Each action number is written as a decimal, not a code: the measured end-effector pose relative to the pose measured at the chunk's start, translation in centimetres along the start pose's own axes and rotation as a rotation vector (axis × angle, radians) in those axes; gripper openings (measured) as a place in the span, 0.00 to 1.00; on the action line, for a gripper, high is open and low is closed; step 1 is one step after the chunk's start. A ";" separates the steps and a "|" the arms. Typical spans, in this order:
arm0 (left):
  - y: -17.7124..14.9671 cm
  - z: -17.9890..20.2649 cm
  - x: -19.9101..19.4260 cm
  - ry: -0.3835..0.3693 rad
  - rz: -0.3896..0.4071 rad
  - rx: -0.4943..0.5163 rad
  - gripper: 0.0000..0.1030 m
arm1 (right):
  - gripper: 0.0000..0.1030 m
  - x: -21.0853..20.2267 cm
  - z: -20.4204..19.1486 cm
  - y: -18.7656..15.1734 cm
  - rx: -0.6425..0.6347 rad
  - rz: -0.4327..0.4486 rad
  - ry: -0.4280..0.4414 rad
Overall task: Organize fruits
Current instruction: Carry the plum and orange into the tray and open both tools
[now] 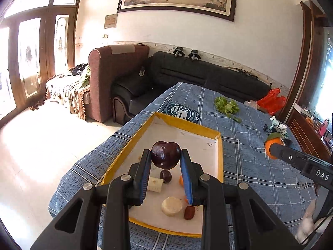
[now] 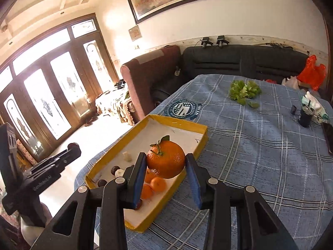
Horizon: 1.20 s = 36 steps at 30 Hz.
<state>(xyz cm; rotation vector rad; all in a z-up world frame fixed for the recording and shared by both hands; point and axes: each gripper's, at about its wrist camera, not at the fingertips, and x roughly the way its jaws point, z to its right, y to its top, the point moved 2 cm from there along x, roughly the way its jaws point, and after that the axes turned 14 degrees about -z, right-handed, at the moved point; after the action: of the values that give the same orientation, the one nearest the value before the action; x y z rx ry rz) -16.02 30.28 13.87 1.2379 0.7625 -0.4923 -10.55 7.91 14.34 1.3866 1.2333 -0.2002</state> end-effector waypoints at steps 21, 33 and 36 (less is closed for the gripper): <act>-1.9 -3.1 12.4 0.027 -0.233 -0.036 0.31 | 0.42 22.1 -3.1 3.1 -0.090 -0.393 -0.019; -2.6 -2.9 8.6 0.058 -0.145 -0.061 0.70 | 0.49 22.4 -3.3 3.5 -0.074 -0.405 0.017; -2.7 -2.5 7.3 0.084 -0.125 -0.057 0.75 | 0.51 20.8 -3.6 3.1 -0.069 -0.378 0.030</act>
<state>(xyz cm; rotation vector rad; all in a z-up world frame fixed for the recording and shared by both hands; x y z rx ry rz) -13.74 32.36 6.35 1.1684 0.9233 -0.5191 -1.40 22.65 1.93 1.0920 1.5079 -0.3956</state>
